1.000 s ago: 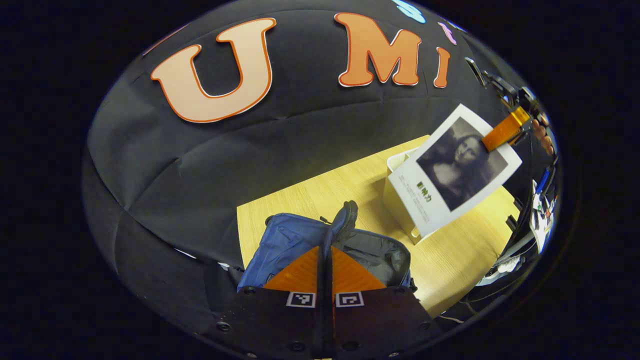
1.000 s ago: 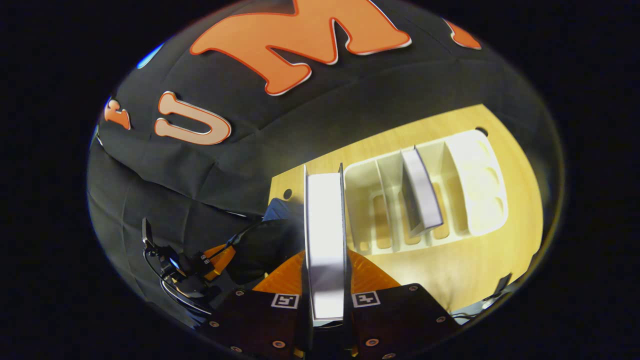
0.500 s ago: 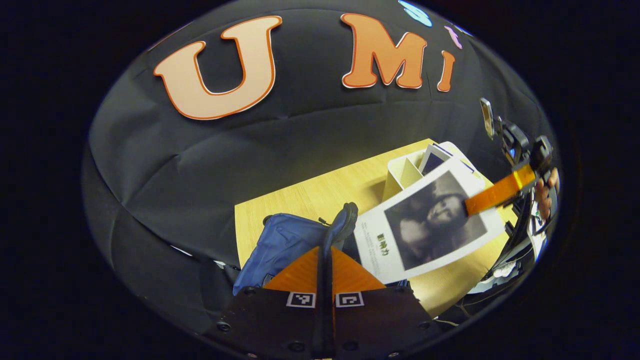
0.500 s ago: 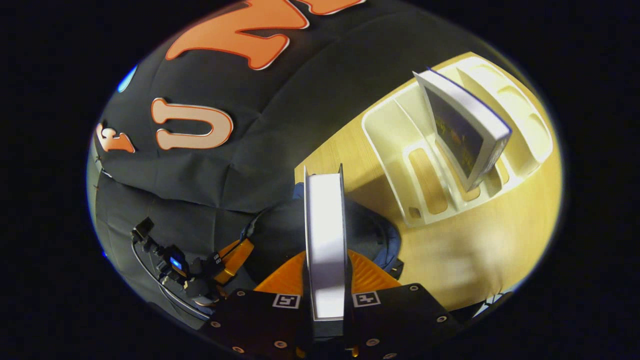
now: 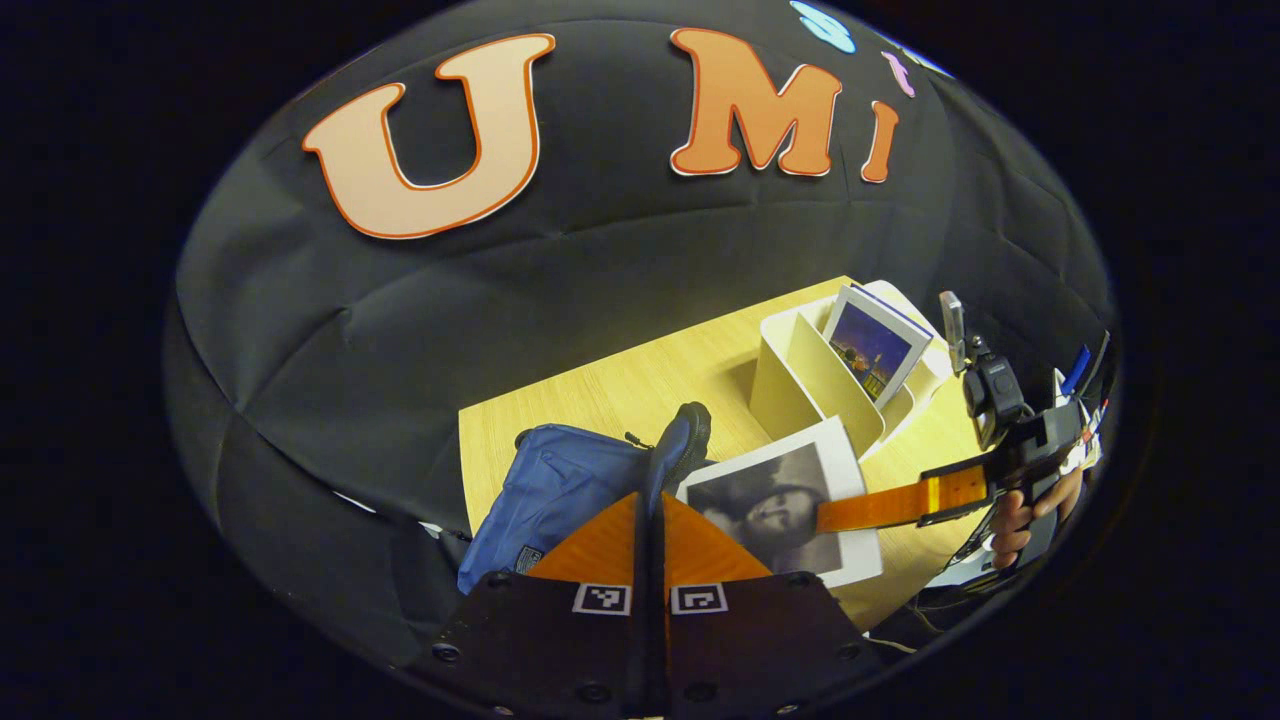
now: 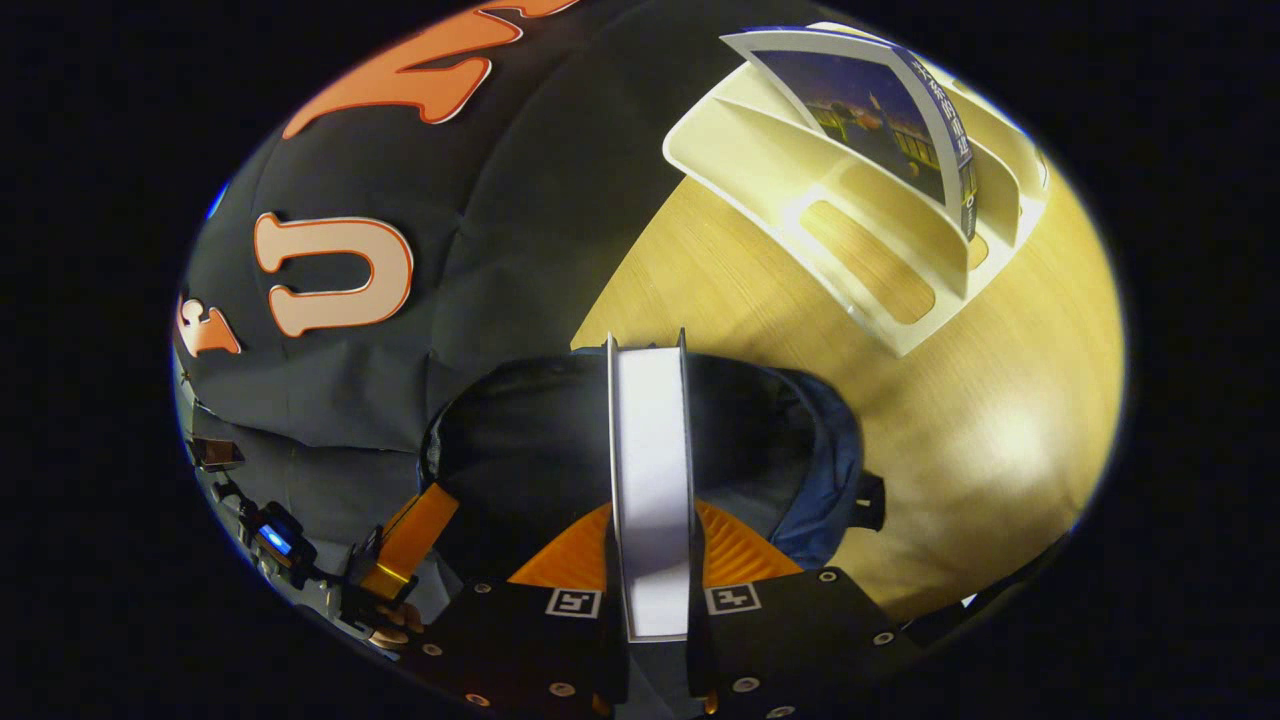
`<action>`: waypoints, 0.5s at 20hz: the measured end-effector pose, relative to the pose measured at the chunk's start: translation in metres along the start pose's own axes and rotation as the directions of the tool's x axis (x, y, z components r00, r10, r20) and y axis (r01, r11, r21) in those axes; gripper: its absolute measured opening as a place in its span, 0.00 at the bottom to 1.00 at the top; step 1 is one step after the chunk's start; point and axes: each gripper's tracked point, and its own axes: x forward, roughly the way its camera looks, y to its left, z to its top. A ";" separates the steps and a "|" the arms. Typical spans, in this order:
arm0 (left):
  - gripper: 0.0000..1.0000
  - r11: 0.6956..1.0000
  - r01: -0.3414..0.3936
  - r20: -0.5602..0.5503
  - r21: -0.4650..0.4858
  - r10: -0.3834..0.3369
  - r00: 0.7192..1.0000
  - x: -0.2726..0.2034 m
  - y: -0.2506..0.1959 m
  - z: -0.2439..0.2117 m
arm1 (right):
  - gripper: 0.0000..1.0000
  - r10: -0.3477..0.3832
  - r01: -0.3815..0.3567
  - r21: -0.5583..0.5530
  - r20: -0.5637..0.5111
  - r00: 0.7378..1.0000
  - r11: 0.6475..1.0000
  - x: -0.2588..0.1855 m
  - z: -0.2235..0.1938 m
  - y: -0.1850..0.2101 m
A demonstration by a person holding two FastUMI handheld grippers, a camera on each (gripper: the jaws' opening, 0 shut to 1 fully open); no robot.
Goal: Open the schoolbag, grab two books from the bookshelf and put them into the schoolbag.
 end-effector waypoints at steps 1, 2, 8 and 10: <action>0.00 1.000 0.005 0.000 0.007 -0.005 1.000 -0.002 -0.002 -0.001 | 0.23 0.007 -0.007 -0.003 -0.001 1.000 1.000 0.007 -0.004 0.003; 0.00 1.000 0.005 0.004 0.015 -0.005 1.000 -0.004 -0.003 -0.001 | 0.23 -0.002 0.002 -0.013 0.001 1.000 1.000 0.014 -0.009 0.003; 0.00 0.999 0.042 0.012 0.031 -0.042 0.999 -0.010 -0.017 -0.007 | 0.23 0.018 -0.018 -0.001 -0.003 1.000 1.000 0.057 -0.022 0.004; 0.00 0.998 0.047 0.016 0.030 -0.048 0.999 -0.010 -0.020 -0.009 | 0.23 0.024 -0.024 0.005 0.002 1.000 1.000 0.072 -0.023 0.006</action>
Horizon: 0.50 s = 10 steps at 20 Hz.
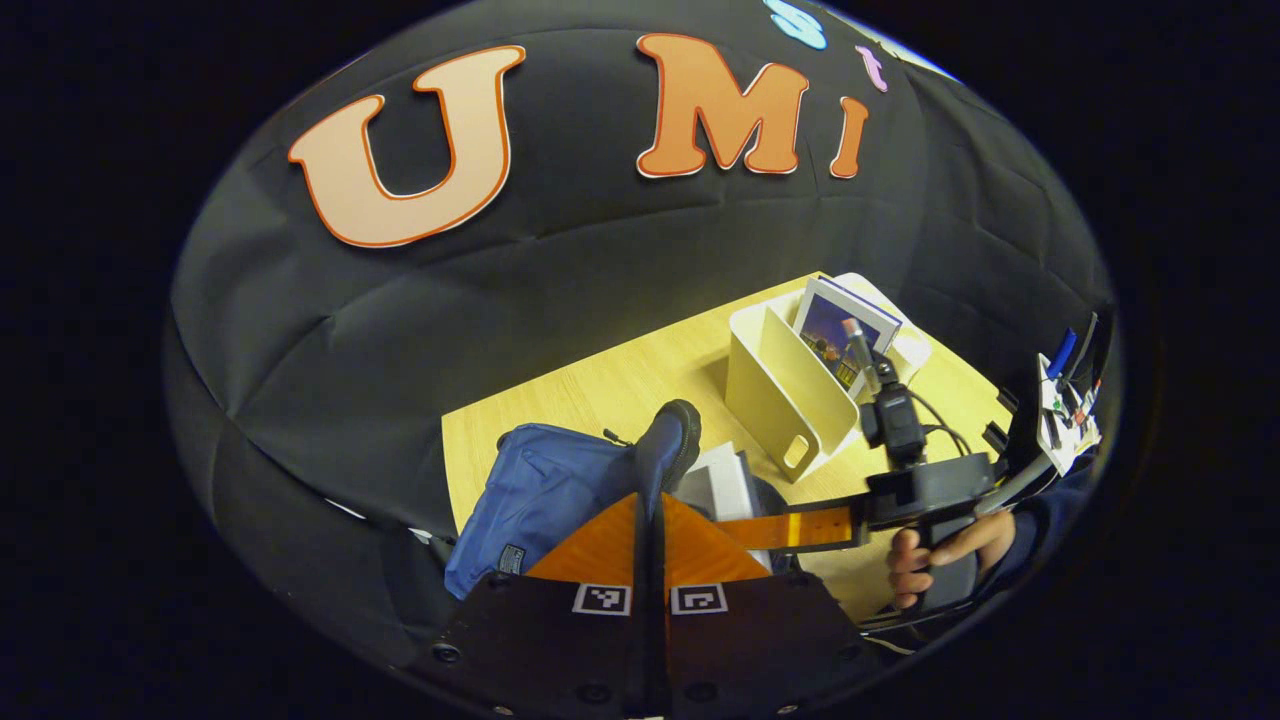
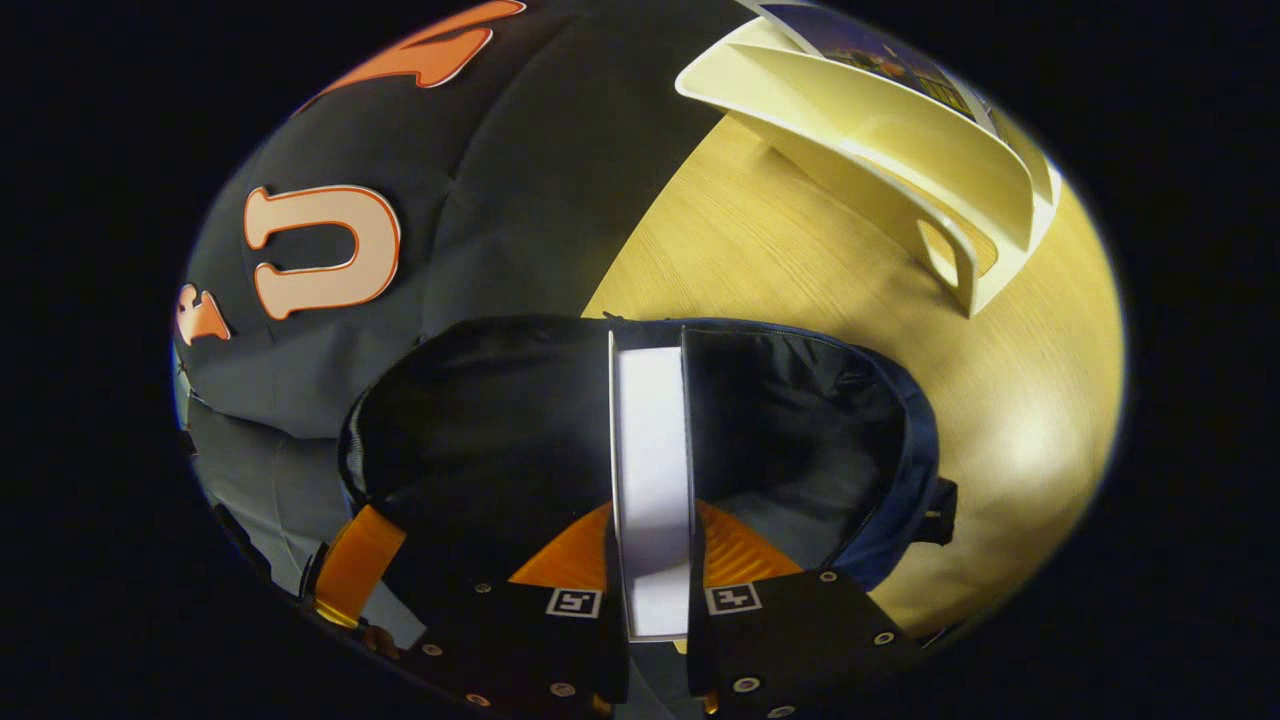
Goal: Open the schoolbag, grab two books from the bookshelf and put them into the schoolbag.
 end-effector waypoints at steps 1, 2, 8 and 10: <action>0.01 1.000 0.004 -0.002 -0.005 -0.004 1.000 -0.001 -0.002 -0.001 | 0.23 0.000 0.000 -0.003 -0.002 1.000 1.000 0.009 -0.002 -0.001; 0.00 1.000 0.005 0.000 -0.006 -0.005 1.000 -0.001 -0.002 -0.001 | 0.23 -0.006 0.006 -0.011 0.004 1.000 1.000 0.014 -0.004 -0.002; 0.01 1.000 0.003 -0.006 -0.007 -0.003 1.000 0.002 0.001 -0.005 | 0.57 -0.011 0.011 -0.046 -0.008 1.000 0.999 0.017 -0.003 0.011; 0.01 1.000 0.002 -0.008 -0.009 -0.002 1.000 0.005 0.001 -0.003 | 0.59 -0.030 0.029 -0.070 -0.010 0.999 0.997 0.011 -0.001 0.010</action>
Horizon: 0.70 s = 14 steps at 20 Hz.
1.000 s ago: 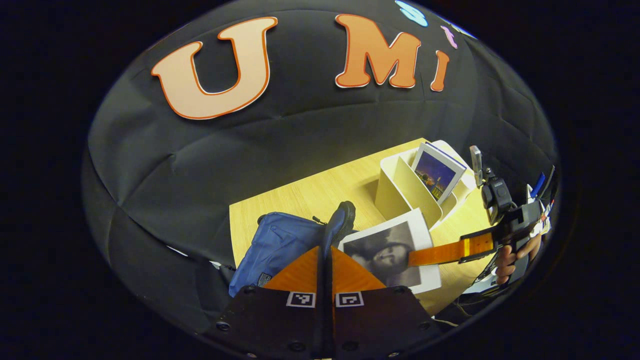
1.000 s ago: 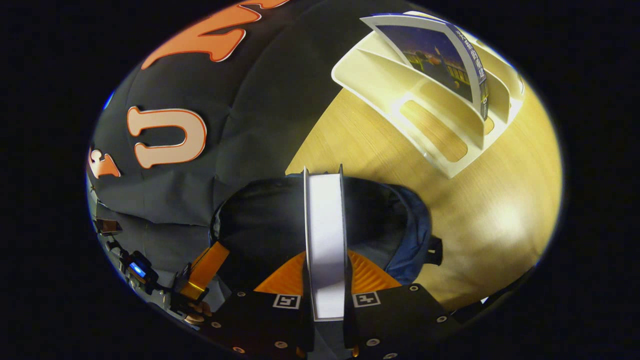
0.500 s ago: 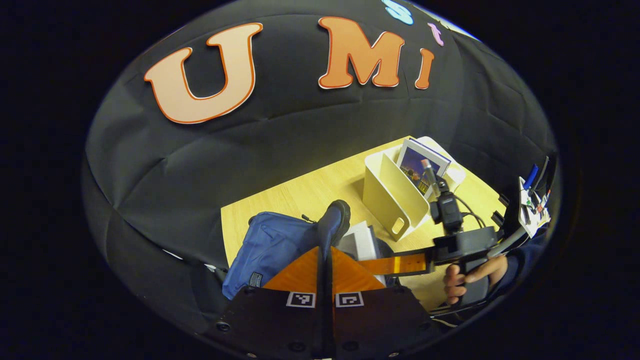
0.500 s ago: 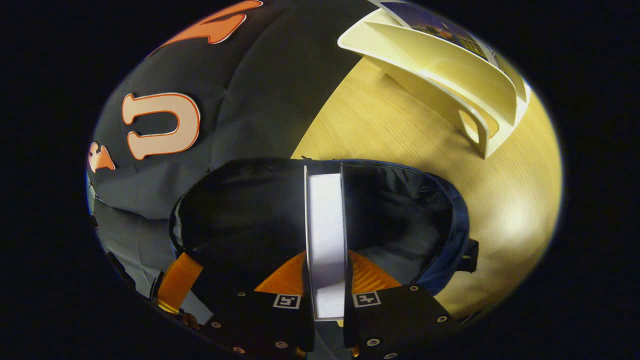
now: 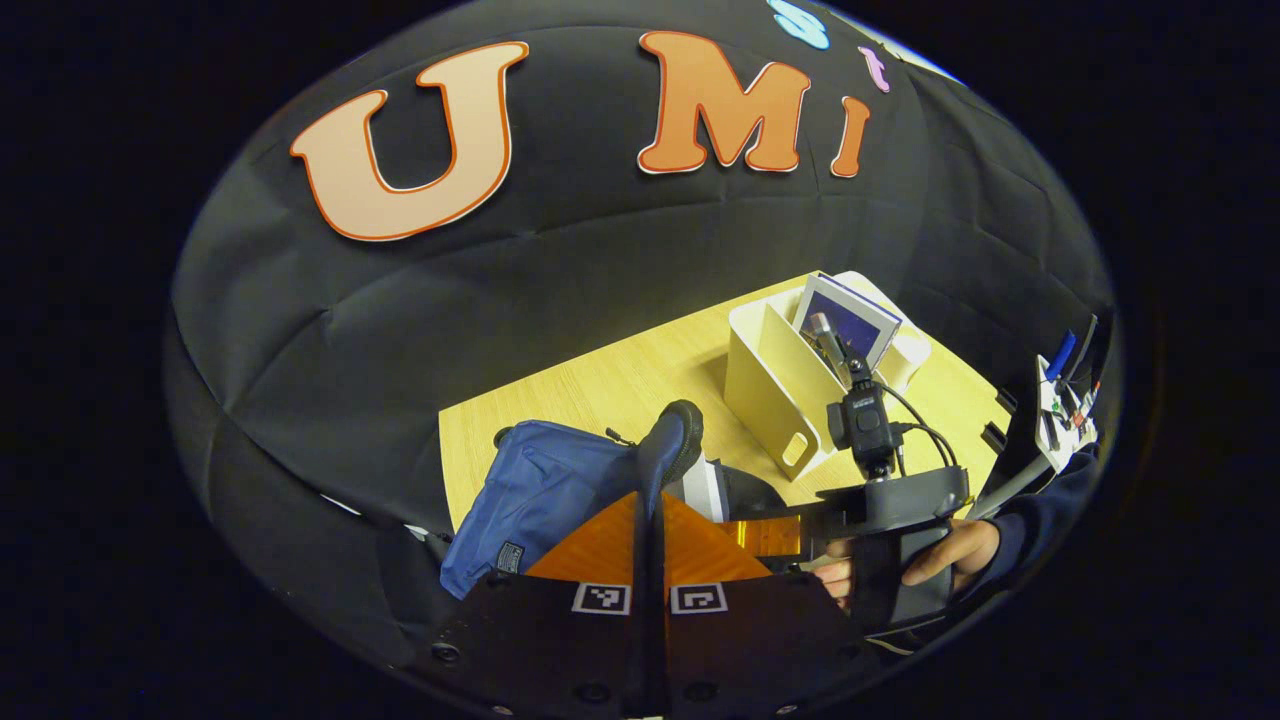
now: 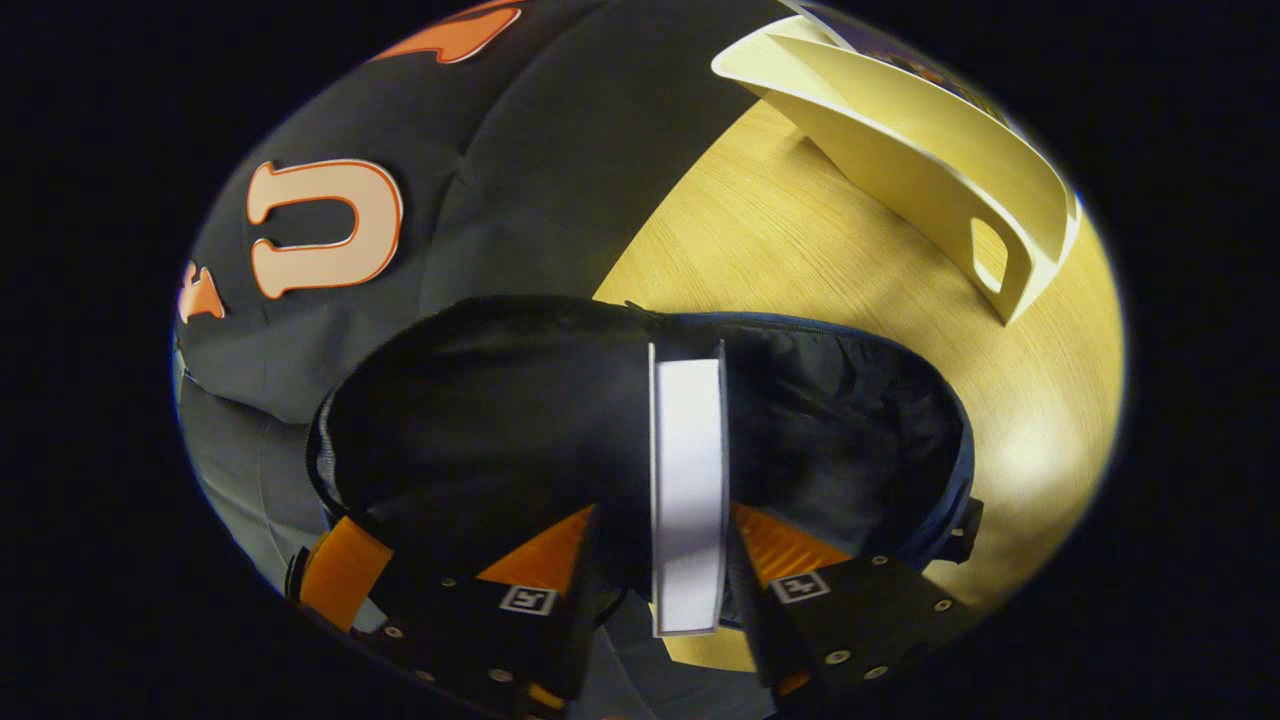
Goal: Open the schoolbag, grab two books from the bookshelf and put them into the schoolbag.
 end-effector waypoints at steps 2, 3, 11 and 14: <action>0.00 1.000 0.002 -0.003 -0.001 -0.002 1.000 0.001 -0.001 -0.001 | 0.86 -0.030 0.030 -0.008 -0.005 1.000 1.000 -0.010 0.003 -0.007; 0.00 1.000 0.003 -0.003 0.000 -0.003 1.000 0.002 -0.002 0.000 | 0.91 -0.030 0.030 0.000 -0.014 0.999 1.000 -0.015 0.003 -0.006; 0.01 1.000 0.001 -0.010 -0.012 -0.001 1.000 0.006 -0.001 -0.003 | 0.95 -0.017 0.017 -0.024 0.007 1.000 1.000 -0.039 0.023 0.000; 0.01 1.000 -0.003 -0.012 -0.013 0.002 1.000 0.005 0.001 -0.004 | 0.95 -0.033 0.038 -0.089 0.056 0.998 0.995 -0.065 0.045 0.001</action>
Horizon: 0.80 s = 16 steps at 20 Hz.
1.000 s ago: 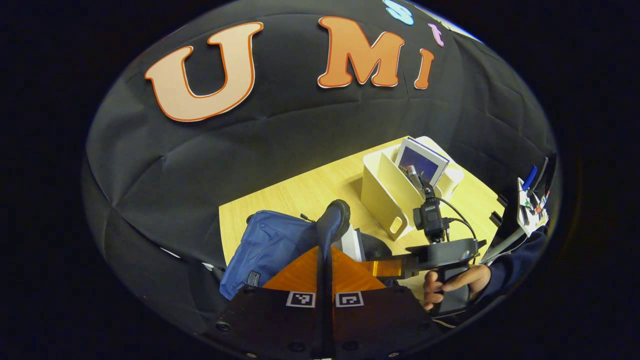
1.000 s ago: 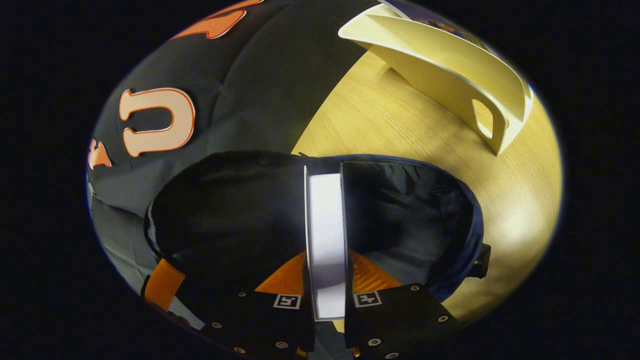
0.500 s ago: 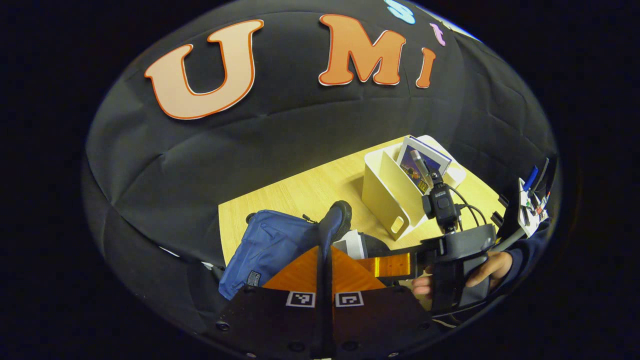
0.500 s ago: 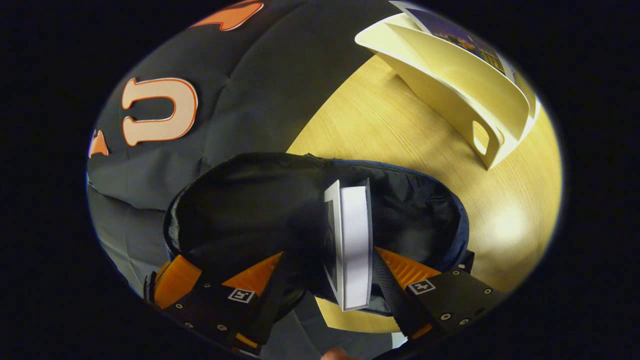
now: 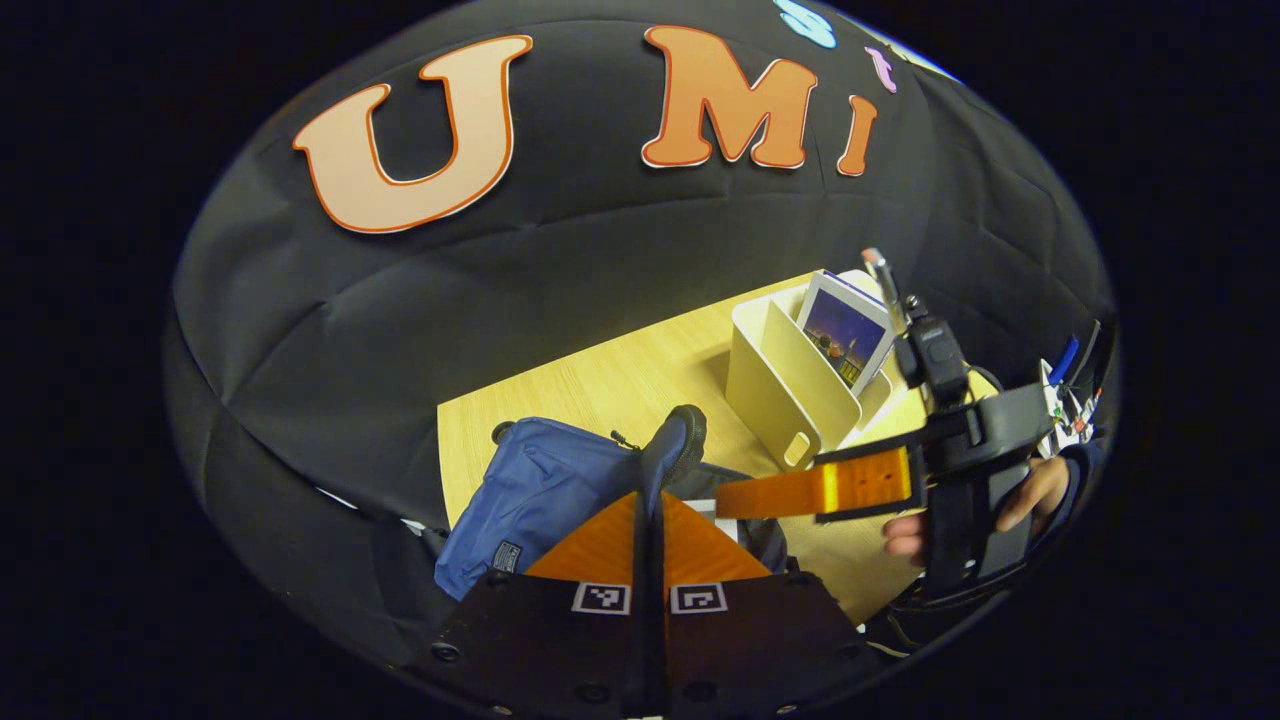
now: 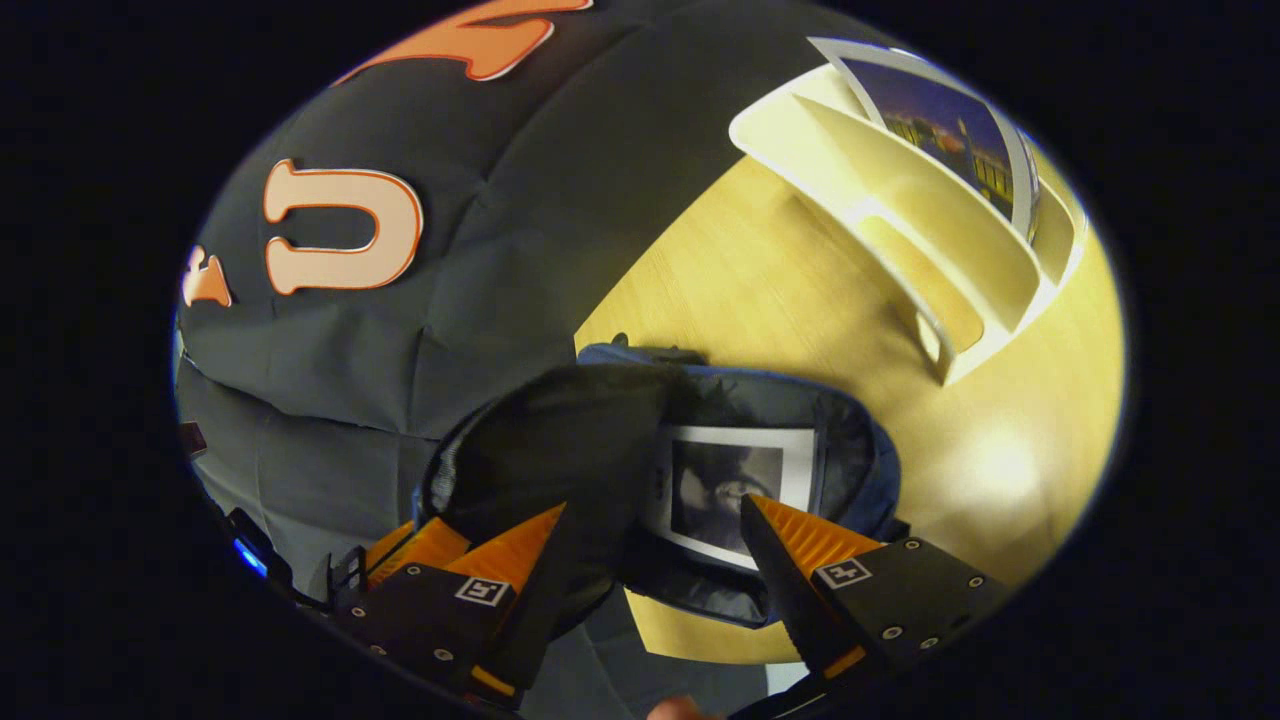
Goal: Open the schoolbag, grab two books from the bookshelf and put them into the schoolbag.
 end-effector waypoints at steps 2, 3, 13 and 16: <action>0.01 1.000 0.004 -0.001 -0.003 -0.004 1.000 0.001 -0.001 -0.001 | 0.95 -0.025 0.029 -0.068 0.053 0.998 0.997 -0.022 0.025 0.000; 0.01 1.000 0.005 0.001 -0.004 -0.005 1.000 0.002 -0.001 0.000 | 0.96 -0.041 0.050 -0.106 0.086 0.995 0.993 -0.032 0.038 -0.002; 0.00 1.000 0.018 0.009 -0.005 -0.018 1.000 0.001 -0.004 -0.004 | 0.97 -0.223 0.335 -0.384 0.309 0.925 0.860 -0.109 0.140 -0.036; 0.01 1.000 0.022 0.006 -0.002 -0.022 1.000 0.000 -0.005 -0.005 | 0.97 -0.290 0.427 -0.440 0.346 0.892 0.790 -0.130 0.172 -0.049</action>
